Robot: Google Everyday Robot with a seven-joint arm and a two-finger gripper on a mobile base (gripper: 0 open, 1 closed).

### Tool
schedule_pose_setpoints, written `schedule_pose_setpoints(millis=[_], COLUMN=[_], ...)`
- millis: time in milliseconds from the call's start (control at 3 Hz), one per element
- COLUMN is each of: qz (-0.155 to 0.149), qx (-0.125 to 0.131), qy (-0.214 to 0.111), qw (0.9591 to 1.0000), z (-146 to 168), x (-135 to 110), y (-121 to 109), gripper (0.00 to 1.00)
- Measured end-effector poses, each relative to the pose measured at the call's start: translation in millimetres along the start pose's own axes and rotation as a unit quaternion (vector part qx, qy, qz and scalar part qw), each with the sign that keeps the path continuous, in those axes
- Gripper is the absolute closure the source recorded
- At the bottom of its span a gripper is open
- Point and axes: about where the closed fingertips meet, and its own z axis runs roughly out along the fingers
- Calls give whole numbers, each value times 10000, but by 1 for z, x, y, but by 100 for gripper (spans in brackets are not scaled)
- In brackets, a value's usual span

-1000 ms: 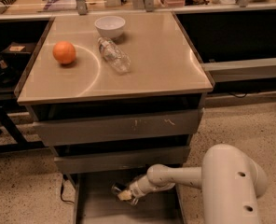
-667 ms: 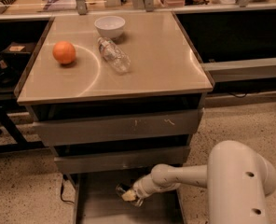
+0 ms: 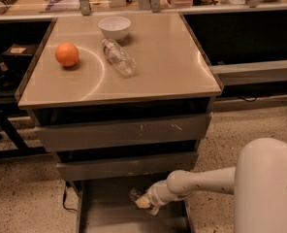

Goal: Pick redbull can from bottom drawer and place on counter

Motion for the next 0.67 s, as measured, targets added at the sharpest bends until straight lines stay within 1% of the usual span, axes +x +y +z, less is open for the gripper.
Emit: schedule_pose_setpoints(millis=[333, 667], qz=[-6, 142], qx=[34, 226], qy=[7, -1], qw=[10000, 9996], z=[-11, -46], x=[-9, -19], y=[2, 7], gripper=[100, 100])
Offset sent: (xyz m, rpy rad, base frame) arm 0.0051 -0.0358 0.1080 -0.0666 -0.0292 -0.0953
